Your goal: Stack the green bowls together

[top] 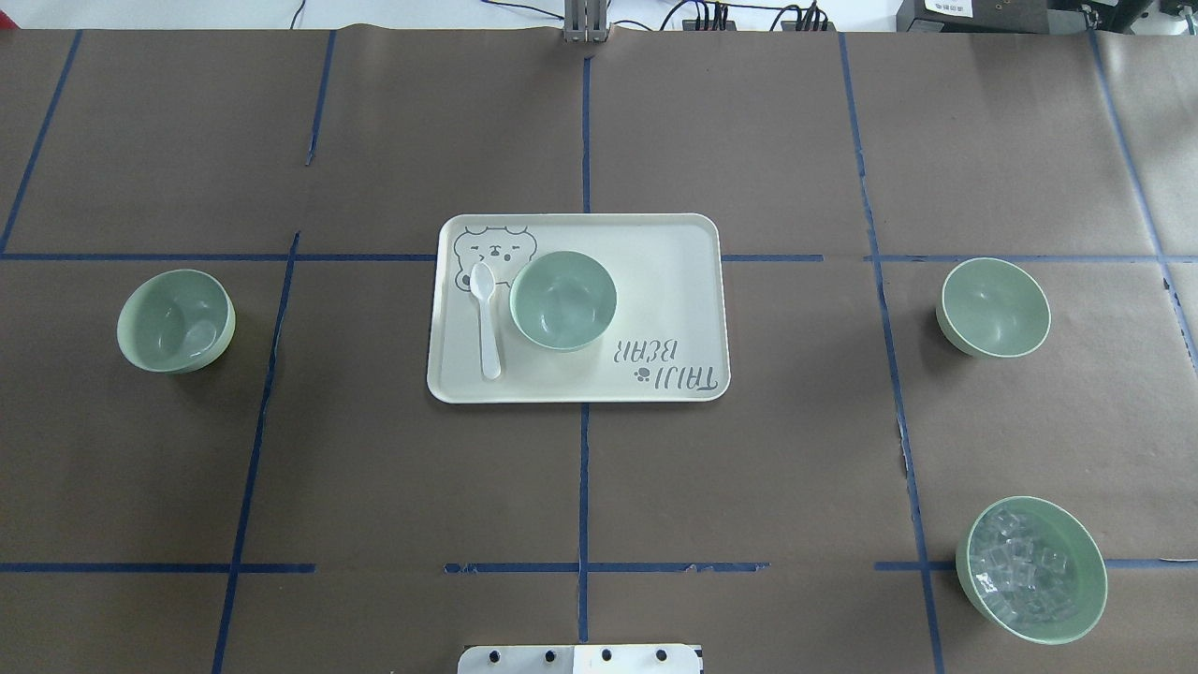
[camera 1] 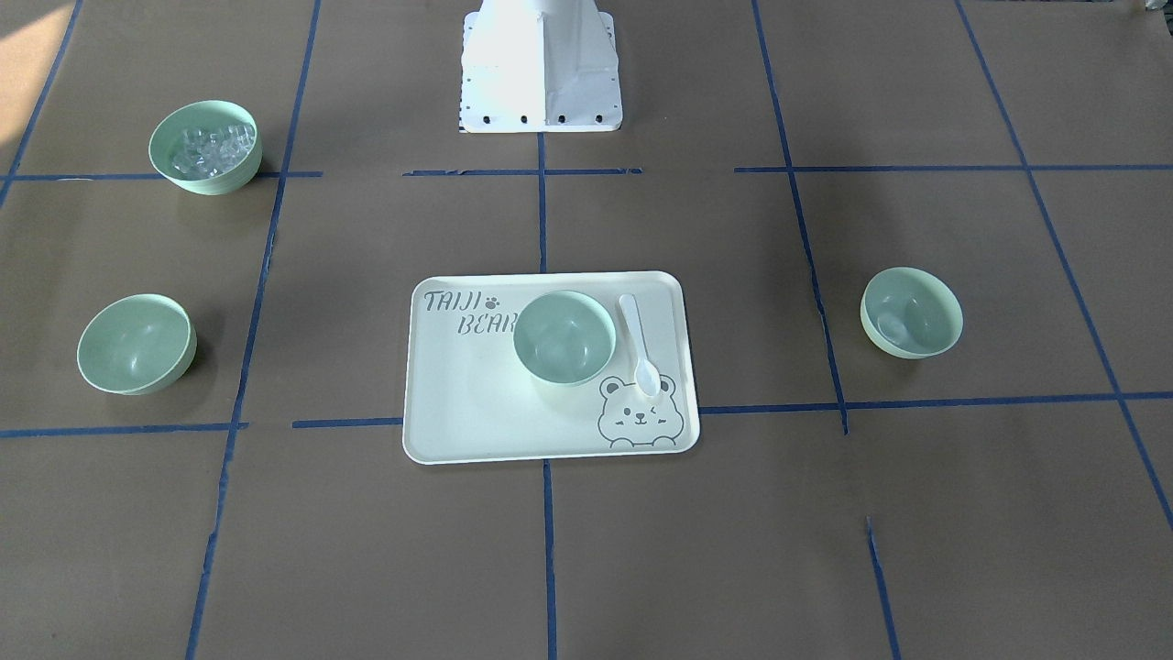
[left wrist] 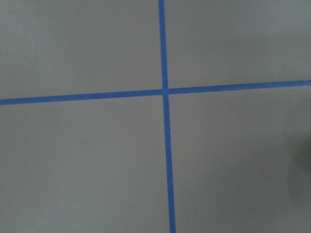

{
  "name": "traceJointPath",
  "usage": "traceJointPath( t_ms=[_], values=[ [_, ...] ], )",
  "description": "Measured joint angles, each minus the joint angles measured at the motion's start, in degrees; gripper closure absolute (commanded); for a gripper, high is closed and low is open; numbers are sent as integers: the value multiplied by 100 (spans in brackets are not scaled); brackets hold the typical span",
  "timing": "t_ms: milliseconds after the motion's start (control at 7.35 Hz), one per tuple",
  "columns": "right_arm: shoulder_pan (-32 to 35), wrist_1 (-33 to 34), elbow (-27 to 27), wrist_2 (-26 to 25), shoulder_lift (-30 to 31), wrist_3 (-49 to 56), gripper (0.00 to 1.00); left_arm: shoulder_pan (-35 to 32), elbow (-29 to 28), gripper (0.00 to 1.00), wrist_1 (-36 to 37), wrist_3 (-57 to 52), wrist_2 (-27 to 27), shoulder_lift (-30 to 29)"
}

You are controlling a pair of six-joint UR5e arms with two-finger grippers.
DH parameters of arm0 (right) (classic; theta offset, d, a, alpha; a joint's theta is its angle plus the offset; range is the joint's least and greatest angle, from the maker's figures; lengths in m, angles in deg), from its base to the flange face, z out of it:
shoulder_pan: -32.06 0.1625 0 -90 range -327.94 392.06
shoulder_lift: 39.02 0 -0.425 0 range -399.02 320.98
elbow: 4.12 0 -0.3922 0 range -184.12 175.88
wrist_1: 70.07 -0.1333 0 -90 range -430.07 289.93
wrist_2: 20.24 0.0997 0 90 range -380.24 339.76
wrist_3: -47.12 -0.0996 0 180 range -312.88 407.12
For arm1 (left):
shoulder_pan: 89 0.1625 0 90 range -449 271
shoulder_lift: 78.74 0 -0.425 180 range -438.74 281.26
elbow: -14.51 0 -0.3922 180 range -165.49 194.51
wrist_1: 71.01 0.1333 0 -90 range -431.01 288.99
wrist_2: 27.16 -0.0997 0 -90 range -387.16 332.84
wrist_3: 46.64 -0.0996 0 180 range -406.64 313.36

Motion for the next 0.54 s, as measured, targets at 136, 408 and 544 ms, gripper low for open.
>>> traceJointPath(
  t_ms=[136,408,544],
  values=[
    [-5,-2,-46,2,-30,-3,0,555,86,0,-516,974,-19,-32],
    [-26,26,-95,-25,-218,4,0,1401,64,0,-1541,2659,-158,-21],
    [-56,24,-103,-31,-285,7,0,1659,-12,0,-1882,3189,-308,-16]
  ],
)
